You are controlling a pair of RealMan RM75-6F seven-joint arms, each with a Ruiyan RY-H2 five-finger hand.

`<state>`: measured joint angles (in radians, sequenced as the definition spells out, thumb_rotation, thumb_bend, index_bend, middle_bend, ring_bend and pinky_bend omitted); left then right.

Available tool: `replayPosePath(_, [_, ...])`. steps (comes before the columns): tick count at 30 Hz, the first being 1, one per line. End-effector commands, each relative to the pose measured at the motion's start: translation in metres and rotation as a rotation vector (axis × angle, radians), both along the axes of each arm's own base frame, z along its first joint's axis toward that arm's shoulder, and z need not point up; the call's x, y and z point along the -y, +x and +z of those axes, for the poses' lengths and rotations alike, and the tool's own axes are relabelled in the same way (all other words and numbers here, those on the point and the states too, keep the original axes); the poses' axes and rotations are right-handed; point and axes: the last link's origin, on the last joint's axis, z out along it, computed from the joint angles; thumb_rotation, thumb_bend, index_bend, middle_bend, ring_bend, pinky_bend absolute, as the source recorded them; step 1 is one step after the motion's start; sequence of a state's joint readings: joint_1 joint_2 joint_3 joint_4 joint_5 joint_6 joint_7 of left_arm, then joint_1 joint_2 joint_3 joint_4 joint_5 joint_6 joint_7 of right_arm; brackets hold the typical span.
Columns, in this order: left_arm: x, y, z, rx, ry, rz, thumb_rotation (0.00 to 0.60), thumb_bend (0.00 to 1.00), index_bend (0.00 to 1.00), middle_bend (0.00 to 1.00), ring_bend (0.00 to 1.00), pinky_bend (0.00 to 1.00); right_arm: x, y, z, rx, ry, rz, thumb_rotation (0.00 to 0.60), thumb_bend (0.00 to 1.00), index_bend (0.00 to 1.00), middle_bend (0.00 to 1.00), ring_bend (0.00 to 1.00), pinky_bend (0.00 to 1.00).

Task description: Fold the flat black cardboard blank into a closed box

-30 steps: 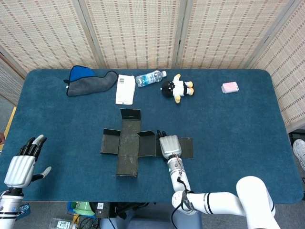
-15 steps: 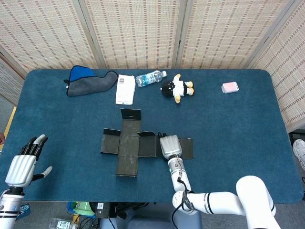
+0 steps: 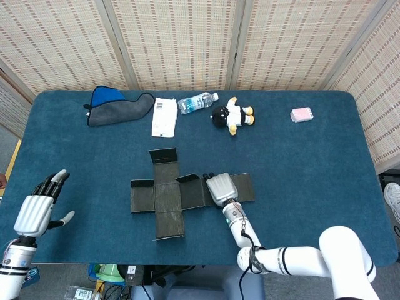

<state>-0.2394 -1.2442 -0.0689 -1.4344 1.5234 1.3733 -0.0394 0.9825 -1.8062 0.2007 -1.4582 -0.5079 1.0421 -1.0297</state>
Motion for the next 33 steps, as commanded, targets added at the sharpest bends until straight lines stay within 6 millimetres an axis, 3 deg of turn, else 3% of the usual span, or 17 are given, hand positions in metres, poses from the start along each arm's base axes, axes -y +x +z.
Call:
replayPosePath(1, [-0.019,-0.001,-0.006,0.027,-0.044,-0.062,0.6,0.17,0.05,0.0,0.33,0.31,0.005,-0.002,0.005,-0.015,0.006,0.051,0.6,0.13,0.27,0.32,0.83,1.0])
replayPosePath(5, [-0.034,-0.009,-0.013,0.0,-0.103,-0.099,0.6,0.17,0.03,0.0,0.49,0.45,0.008,-0.002,0.008,-0.016,0.005,0.075,0.6,0.13,0.27,0.33,0.83,1.0])
replayPosePath(11, [-0.049,-0.017,-0.034,-0.041,-0.15,-0.141,0.6,0.17,0.0,0.0,0.51,0.47,0.008,-0.003,0.009,-0.02,0.004,0.082,0.6,0.13,0.27,0.33,0.83,1.0])
replayPosePath(17, [-0.06,-0.011,-0.06,-0.042,-0.154,-0.202,0.6,0.17,0.0,0.0,0.52,0.62,0.008,-0.005,0.011,-0.014,-0.005,0.072,0.6,0.13,0.27,0.33,0.83,1.0])
replayPosePath(24, [-0.076,-0.004,-0.09,-0.058,-0.18,-0.239,0.6,0.17,0.0,0.0,0.52,0.63,0.007,-0.004,0.009,-0.003,-0.002,0.073,0.6,0.13,0.27,0.33,0.83,1.0])
replayPosePath(33, [-0.082,0.0,-0.109,-0.085,-0.208,-0.261,0.6,0.17,0.0,0.0,0.52,0.64,0.007,-0.006,0.009,0.002,-0.007,0.066,0.6,0.13,0.27,0.33,0.83,1.0])
